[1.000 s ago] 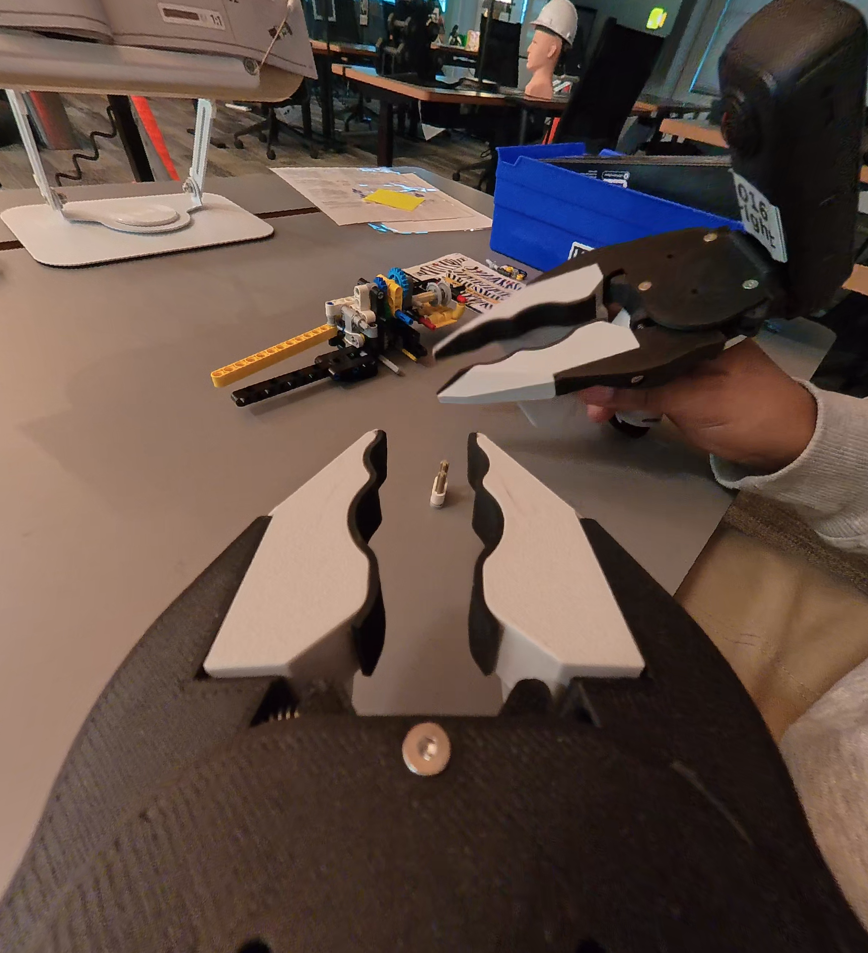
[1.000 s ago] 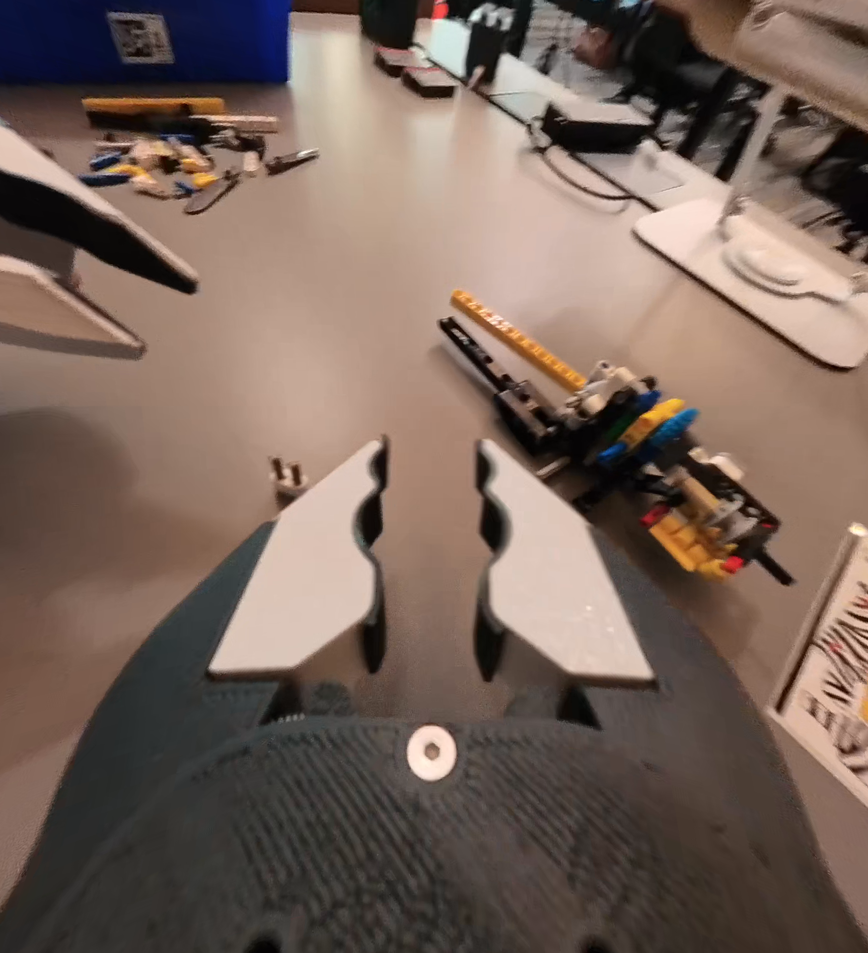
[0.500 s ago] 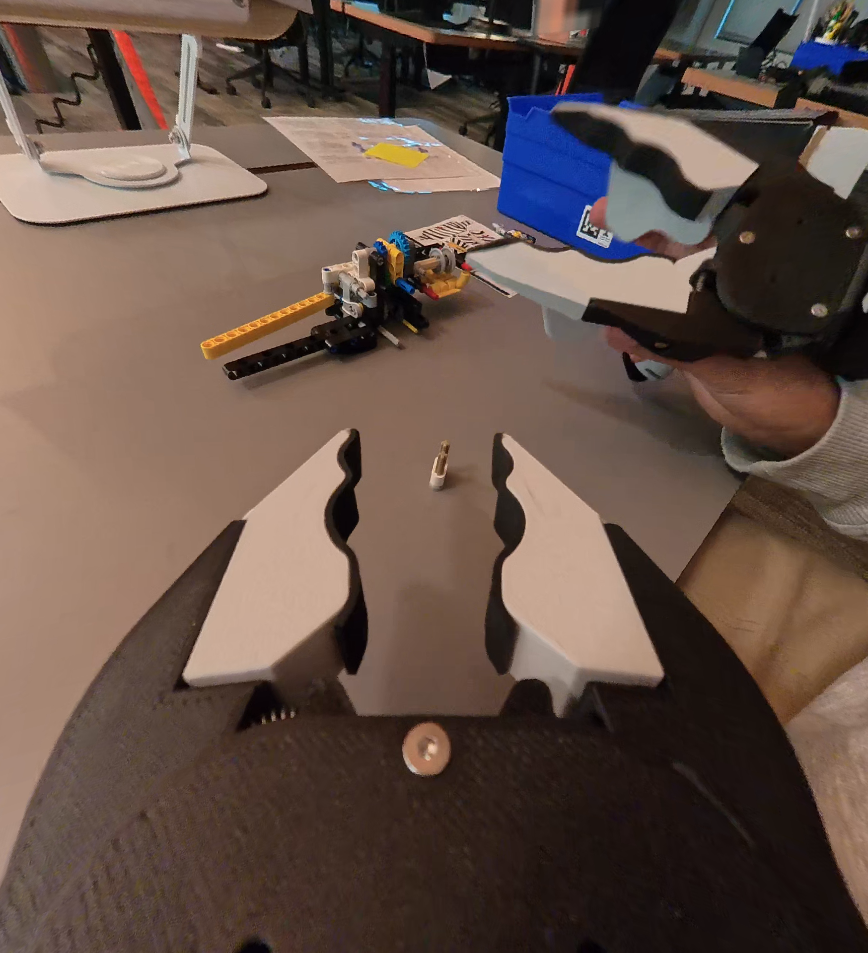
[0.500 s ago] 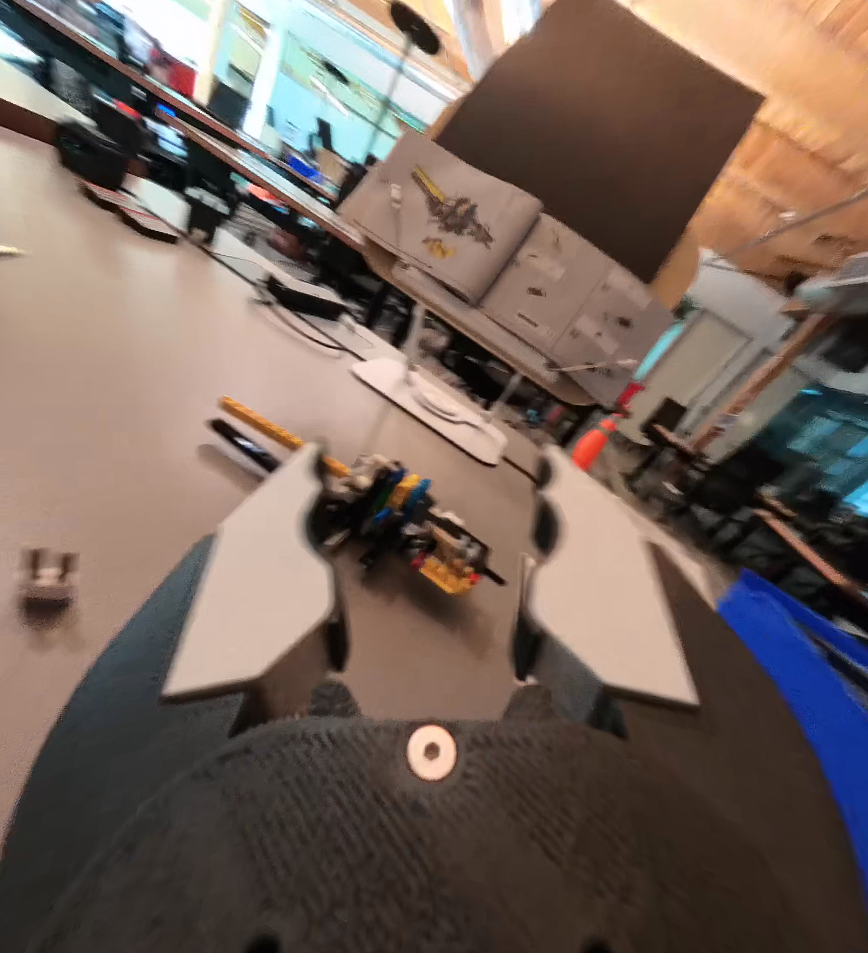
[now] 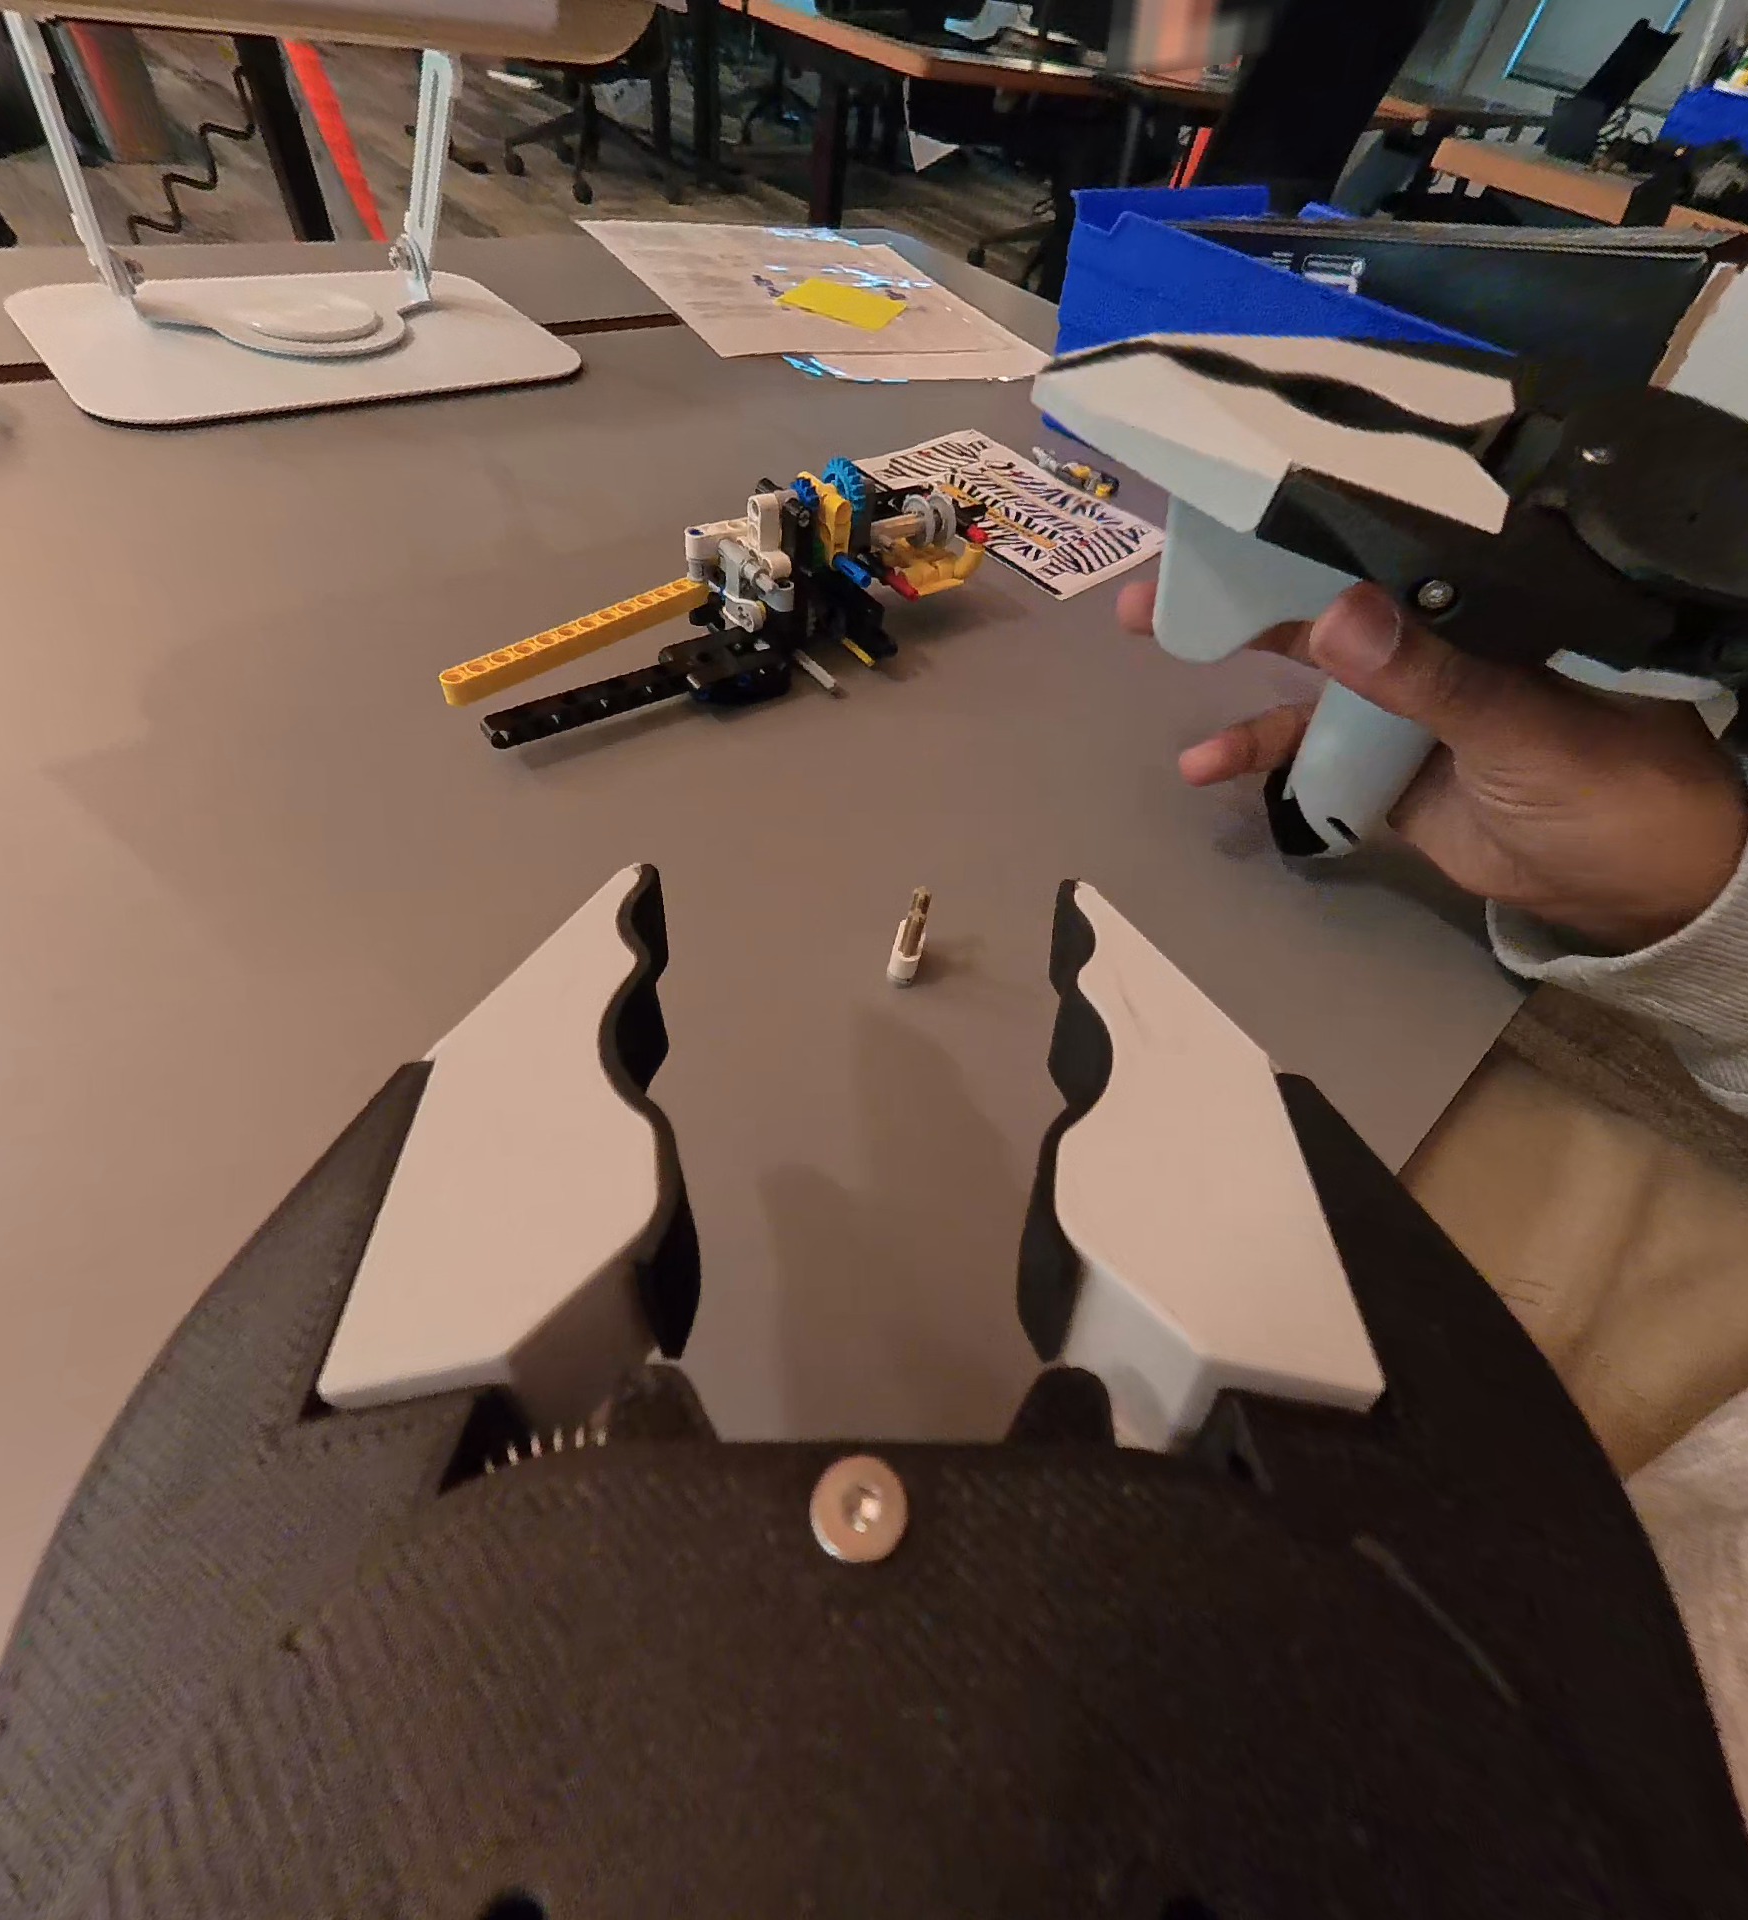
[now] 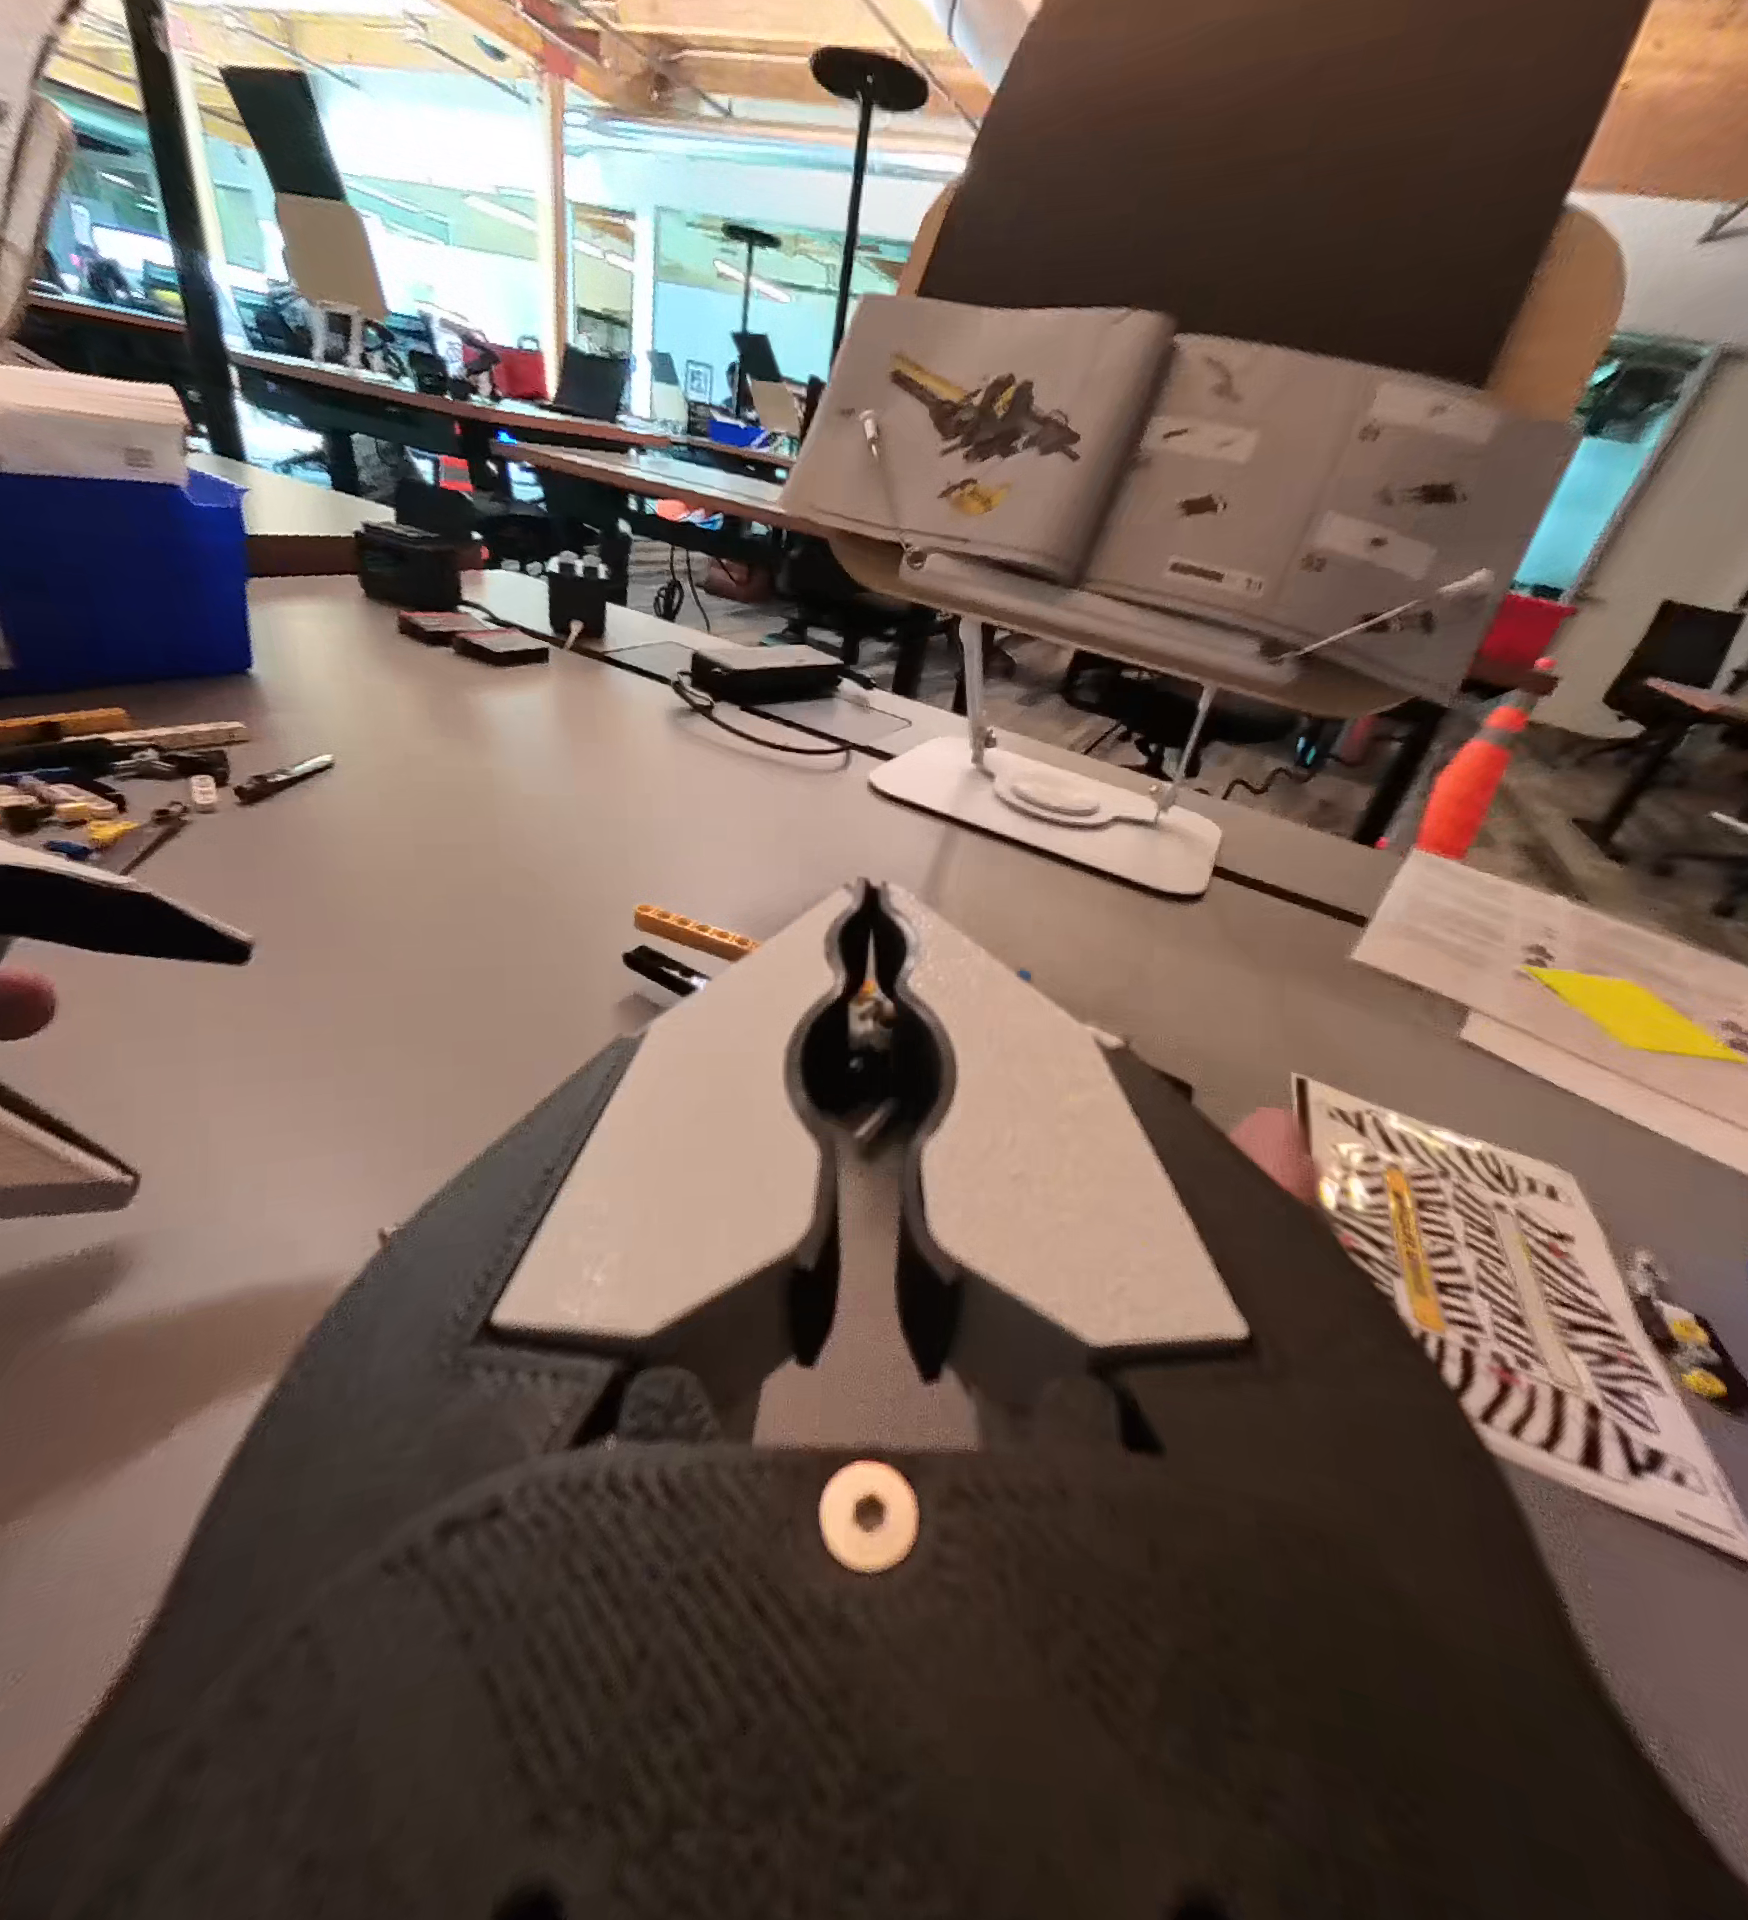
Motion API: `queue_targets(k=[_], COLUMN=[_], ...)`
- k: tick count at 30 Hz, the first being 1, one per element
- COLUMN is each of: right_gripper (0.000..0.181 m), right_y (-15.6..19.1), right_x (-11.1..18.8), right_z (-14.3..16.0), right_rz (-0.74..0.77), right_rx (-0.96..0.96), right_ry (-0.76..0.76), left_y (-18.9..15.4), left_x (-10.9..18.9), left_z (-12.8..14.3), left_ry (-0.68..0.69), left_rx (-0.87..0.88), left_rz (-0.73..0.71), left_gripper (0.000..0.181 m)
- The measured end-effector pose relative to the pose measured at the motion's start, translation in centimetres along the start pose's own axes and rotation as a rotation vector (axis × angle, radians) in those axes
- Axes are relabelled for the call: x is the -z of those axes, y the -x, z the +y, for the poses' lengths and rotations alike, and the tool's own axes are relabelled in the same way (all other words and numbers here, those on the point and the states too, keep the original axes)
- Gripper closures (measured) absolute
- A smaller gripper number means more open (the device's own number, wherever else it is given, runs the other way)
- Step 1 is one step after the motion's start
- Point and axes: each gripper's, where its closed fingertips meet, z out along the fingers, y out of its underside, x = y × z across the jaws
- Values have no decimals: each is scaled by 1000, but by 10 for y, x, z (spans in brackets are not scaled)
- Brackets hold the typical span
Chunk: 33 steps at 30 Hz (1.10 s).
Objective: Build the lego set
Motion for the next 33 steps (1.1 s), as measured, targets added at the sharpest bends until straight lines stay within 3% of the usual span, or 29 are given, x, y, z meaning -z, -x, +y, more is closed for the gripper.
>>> queue_targets(k=[1, 6, 9, 13, 19, 23, 29, 33], right_gripper=[181, 170, 172, 149, 93, 79, 74, 84], right_y=[-1, -11, -3, 6, 6, 3, 7, 5], right_x=[-1, -2, 1, -1, 2, 2, 1, 3], right_z=[2, 8, 2, 10, 1, 0, 1, -4], right_rz=[12, 117, 104, 38, -13, -12, -25, -10], right_rx=[5, 327, 293, 268, 129, 96, 100, 100], right_ry=[9, 14, -14, 13, -33, -38, -34, -60], left_y=[0, 0, 0, 0, -2, -3, -1, 0], left_x=[0, -1, -1, -1, 1, 1, 2, 2], left_z=[0, 0, 0, 0, -2, -3, -6, -5], left_ry=[1, 4, 2, -2, -16, -29, -50, -40], left_rx=[3, 11, 1, -1, -8, 4, 19, 37], left_rz=[0, 2, -2, -3, 7, 24, 23, 29], left_gripper=[108, 108, 108, 109, 116, 108, 105, 112])
